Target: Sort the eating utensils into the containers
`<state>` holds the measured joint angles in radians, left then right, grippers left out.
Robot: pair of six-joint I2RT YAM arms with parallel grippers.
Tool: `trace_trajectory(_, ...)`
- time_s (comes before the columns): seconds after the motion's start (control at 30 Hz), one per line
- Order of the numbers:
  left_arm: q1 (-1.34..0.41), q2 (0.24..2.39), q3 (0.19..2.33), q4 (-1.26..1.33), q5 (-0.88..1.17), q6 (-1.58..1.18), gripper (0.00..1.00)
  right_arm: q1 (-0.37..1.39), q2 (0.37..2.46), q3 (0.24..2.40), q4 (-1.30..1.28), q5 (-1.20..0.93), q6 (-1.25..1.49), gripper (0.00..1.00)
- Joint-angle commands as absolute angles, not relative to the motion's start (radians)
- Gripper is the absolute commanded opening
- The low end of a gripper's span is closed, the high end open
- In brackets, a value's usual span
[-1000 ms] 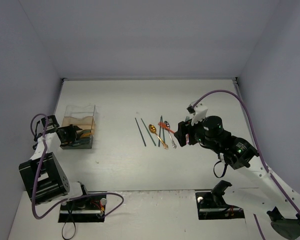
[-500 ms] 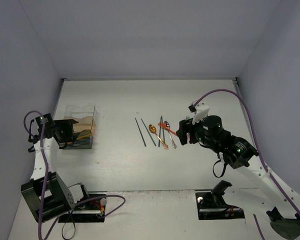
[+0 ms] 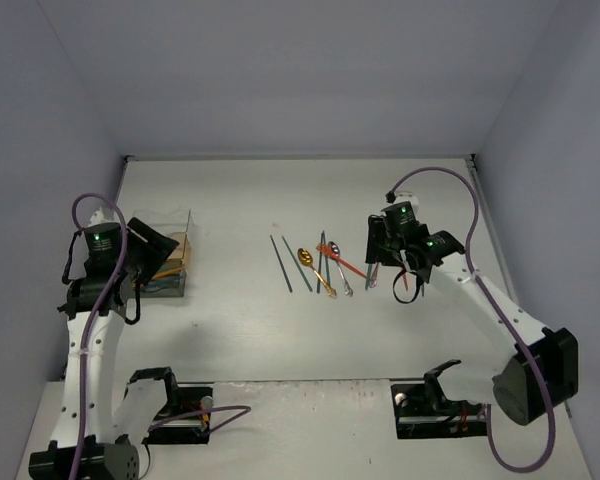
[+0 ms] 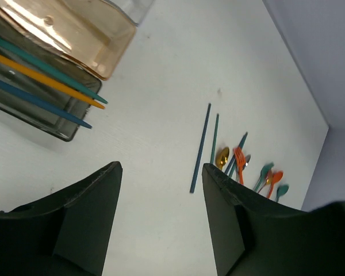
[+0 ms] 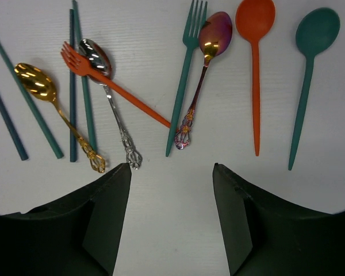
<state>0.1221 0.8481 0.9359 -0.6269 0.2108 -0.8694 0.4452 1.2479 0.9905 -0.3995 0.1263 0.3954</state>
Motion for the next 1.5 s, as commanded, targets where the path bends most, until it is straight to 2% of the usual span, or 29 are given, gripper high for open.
trace_trajectory(0.0, 0.018, 0.787, 1.047, -0.681, 0.14, -0.643, 0.55, 0.421, 1.362, 1.044, -0.33, 0.108, 0.501, 0.52)
trace_trajectory(0.2, -0.112, 0.758, 1.117, -0.778, 0.068, -0.472, 0.55, 0.411, 1.538, 1.08, -0.269, 0.117, 0.579, 0.46)
trace_trajectory(0.57, -0.214, 0.734, 1.12, -0.827, 0.034, -0.432, 0.55, 0.405, 1.693, 1.072, -0.178, 0.159, 0.645, 0.42)
trace_trajectory(0.8, -0.24, 0.742, 1.12, -0.827, 0.035, -0.433, 0.55, 0.4, 1.731, 1.067, -0.16, 0.193, 0.661, 0.38)
trace_trajectory(1.47, -0.245, 0.75, 1.112, -0.825, 0.069, -0.46, 0.55, 0.377, 1.78, 1.062, -0.142, 0.201, 0.62, 0.35)
